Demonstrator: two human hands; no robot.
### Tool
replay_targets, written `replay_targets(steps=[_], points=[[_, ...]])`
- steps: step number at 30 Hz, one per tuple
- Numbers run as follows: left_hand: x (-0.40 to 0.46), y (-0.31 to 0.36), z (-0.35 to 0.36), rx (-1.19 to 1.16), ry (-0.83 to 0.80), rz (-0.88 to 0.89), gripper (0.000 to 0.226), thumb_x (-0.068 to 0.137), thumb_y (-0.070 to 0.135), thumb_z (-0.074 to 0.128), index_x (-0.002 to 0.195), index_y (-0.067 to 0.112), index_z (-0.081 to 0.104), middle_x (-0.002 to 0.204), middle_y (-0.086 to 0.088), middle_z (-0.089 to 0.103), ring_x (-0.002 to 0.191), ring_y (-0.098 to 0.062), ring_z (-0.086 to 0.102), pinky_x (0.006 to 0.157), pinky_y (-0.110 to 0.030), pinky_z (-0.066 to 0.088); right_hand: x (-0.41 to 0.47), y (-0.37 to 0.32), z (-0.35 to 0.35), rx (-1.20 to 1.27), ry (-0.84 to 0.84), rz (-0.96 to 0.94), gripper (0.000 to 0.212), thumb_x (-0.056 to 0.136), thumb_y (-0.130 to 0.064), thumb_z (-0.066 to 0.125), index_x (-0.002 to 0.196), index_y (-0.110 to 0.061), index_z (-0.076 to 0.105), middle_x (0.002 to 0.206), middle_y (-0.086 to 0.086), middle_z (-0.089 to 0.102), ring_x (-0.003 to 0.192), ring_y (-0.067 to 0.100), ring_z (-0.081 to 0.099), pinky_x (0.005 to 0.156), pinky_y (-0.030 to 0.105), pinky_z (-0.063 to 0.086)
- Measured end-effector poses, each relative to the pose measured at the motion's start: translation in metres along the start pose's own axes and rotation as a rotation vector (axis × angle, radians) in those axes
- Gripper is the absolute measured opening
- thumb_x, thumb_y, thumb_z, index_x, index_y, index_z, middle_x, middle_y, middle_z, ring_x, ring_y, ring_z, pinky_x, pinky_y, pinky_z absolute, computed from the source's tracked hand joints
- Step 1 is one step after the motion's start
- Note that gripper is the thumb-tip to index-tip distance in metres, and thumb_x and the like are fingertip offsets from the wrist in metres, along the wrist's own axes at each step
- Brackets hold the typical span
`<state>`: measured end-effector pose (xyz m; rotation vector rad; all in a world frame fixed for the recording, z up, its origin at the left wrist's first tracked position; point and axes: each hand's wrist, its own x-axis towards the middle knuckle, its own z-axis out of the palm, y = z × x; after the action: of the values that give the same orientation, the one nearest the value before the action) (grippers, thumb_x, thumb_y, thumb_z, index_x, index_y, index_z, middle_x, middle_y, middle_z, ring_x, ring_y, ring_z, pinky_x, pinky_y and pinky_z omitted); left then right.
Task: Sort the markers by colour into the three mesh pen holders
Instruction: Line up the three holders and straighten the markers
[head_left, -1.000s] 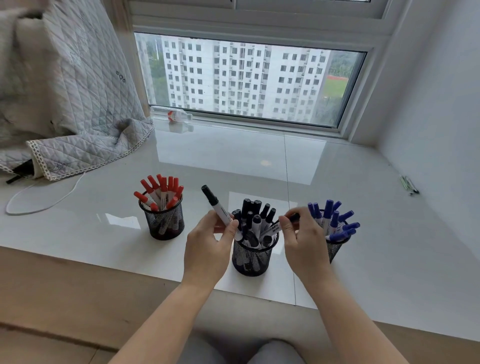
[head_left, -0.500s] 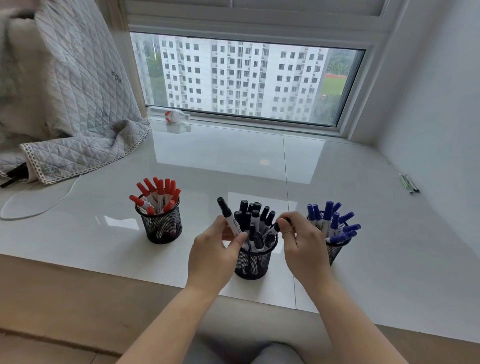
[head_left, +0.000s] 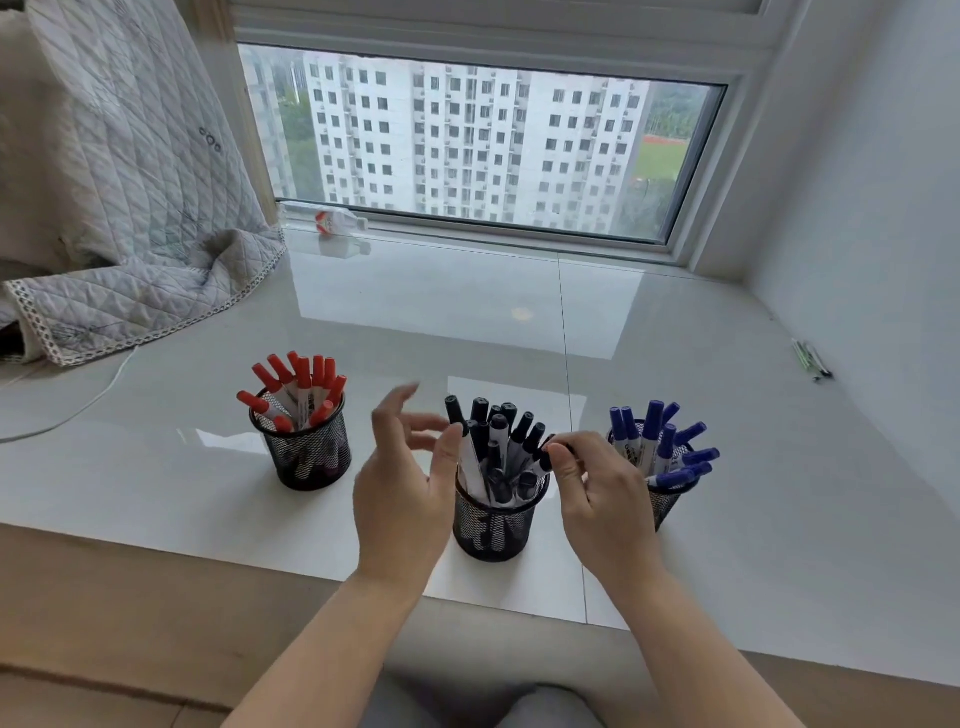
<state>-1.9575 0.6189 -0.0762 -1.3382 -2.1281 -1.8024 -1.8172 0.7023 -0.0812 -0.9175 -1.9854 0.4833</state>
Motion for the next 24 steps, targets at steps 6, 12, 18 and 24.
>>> replay_targets(steps=[6,12,18,24], points=[[0.015,0.004,0.002,0.108,-0.073,0.192,0.032,0.091,0.030,0.051,0.121,0.025,0.053,0.094,0.010,0.063,0.078,-0.013,0.063,0.060,-0.036,0.054,0.000,-0.002,0.002,-0.050,-0.033,-0.051,0.023,0.087,-0.026,0.050,0.081,-0.010,0.065,0.074,-0.002,0.064,0.062,0.015,0.054,0.057,0.030,0.043],[0.002,-0.012,0.008,0.054,-0.028,0.180,0.027,0.092,0.029,0.048,0.107,0.016,0.067,0.097,0.007,0.067,0.088,-0.015,0.062,0.072,-0.036,0.054,0.003,0.001,0.003,0.001,0.069,-0.041,0.011,0.082,-0.022,0.064,0.079,-0.012,0.066,0.069,-0.004,0.066,0.059,0.004,0.049,0.059,0.010,0.038],[-0.019,-0.025,0.014,0.128,-0.065,0.198,0.030,0.090,0.033,0.047,0.107,0.023,0.069,0.118,0.018,0.052,0.099,-0.008,0.050,0.085,-0.010,0.036,0.008,0.005,-0.001,-0.011,-0.116,0.059,0.005,0.083,-0.021,0.067,0.085,-0.020,0.072,0.065,-0.003,0.065,0.060,0.014,0.057,0.058,0.032,0.047],[-0.023,-0.028,0.015,0.118,-0.123,0.158,0.030,0.088,0.037,0.047,0.106,0.026,0.068,0.123,0.014,0.047,0.099,-0.015,0.055,0.081,-0.016,0.038,0.019,0.001,-0.018,-0.109,-0.345,0.118,0.018,0.089,-0.031,0.059,0.095,-0.024,0.074,0.079,-0.004,0.069,0.074,0.016,0.060,0.070,0.034,0.049]])
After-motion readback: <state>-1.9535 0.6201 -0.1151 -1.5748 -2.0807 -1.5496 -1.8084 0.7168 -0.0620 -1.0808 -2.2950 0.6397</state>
